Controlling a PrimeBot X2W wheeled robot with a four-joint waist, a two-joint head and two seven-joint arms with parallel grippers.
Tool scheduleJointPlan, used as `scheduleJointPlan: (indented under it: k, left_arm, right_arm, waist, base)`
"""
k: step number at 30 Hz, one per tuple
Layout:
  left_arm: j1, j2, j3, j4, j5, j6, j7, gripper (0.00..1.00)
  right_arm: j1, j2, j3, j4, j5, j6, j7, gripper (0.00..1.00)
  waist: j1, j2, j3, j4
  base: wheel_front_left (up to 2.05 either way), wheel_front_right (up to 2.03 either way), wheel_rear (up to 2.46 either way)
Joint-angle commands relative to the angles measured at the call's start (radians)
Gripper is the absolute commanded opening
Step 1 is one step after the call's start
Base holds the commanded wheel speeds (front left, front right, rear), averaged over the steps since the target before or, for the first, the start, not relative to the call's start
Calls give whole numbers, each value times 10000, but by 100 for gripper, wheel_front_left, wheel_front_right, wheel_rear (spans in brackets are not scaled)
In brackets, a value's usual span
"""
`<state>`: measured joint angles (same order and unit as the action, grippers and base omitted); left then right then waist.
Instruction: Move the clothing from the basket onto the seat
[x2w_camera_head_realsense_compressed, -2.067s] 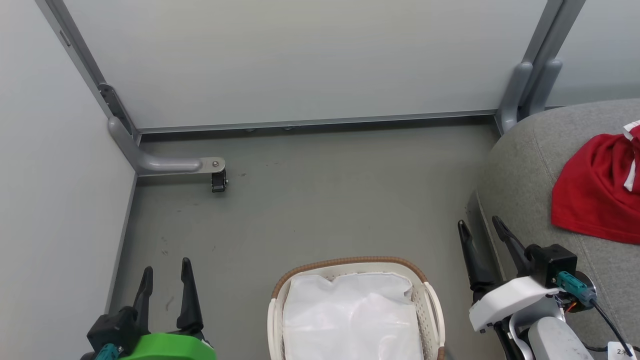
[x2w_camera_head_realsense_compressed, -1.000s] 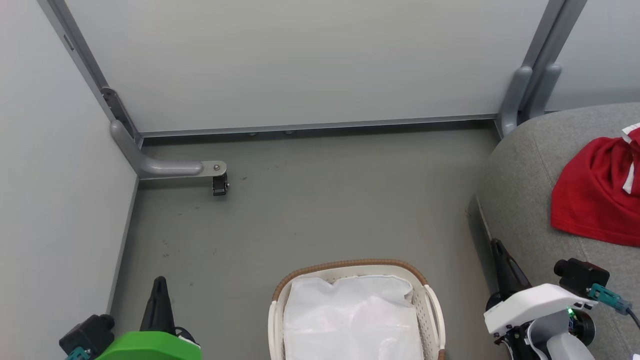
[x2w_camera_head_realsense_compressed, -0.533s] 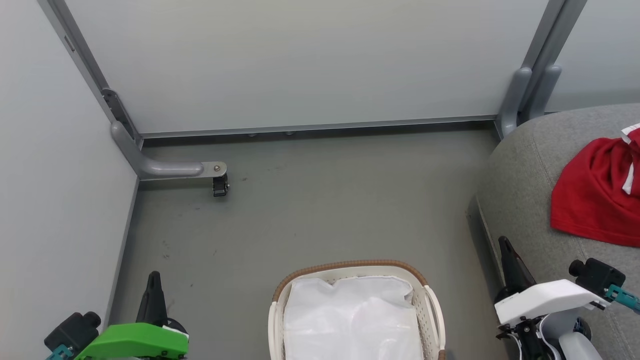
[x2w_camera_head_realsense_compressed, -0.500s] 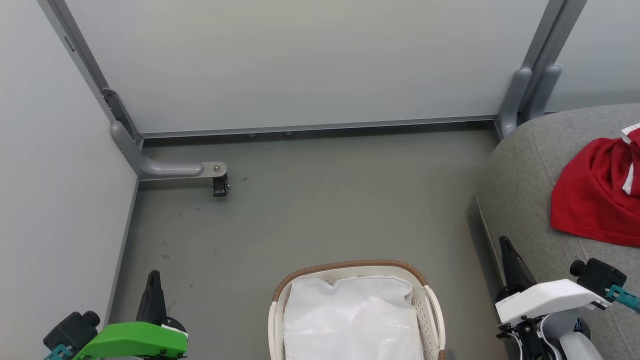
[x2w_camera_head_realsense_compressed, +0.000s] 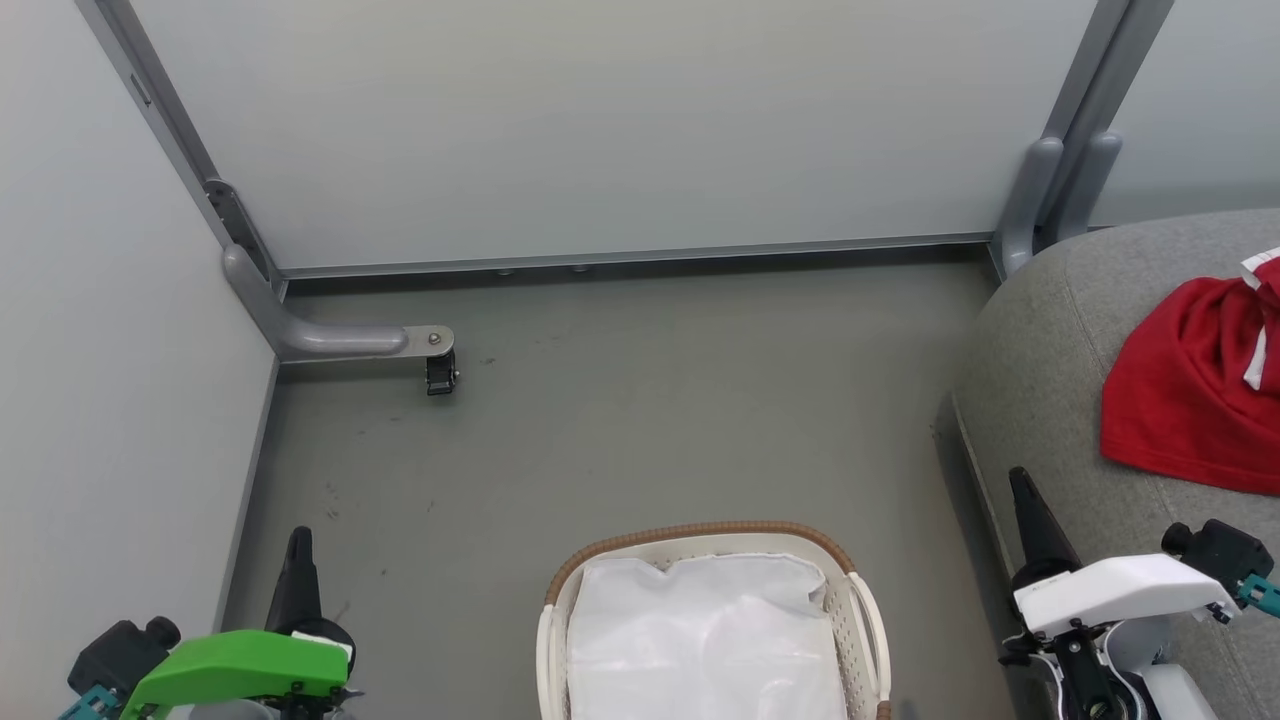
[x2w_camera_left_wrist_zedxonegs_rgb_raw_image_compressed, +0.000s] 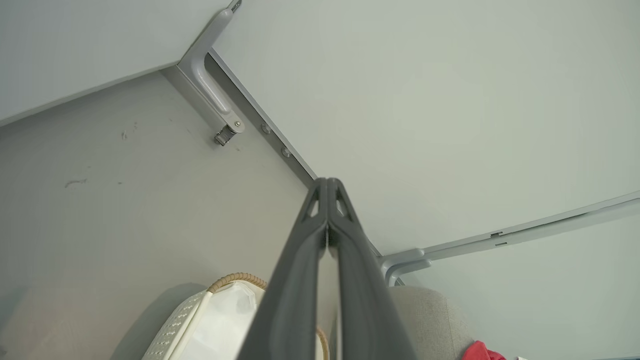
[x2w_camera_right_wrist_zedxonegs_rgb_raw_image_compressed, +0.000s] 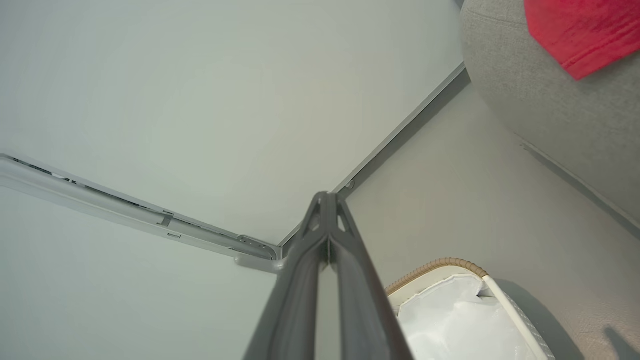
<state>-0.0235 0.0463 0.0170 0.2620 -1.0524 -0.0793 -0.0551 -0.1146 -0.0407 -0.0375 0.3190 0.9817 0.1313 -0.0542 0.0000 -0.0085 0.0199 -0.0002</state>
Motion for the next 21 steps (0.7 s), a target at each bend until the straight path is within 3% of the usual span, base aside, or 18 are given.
scheduleJointPlan:
  k: [1,21]
  left_arm:
    - [-271,55,76,-121,-254,-70,65,0]
    - [-498,64,385,-152,-2068,-229,629,0]
  right_arm:
    - [-44,-69,-63,-160,303,-4,75,0]
    - [0,-88,-312,-376,2344,-5,625,0]
  waist:
    - [0,36,-3,0]
    - [0,49,-48,1]
  base:
    - [0,0,0]
    - [0,0,0]
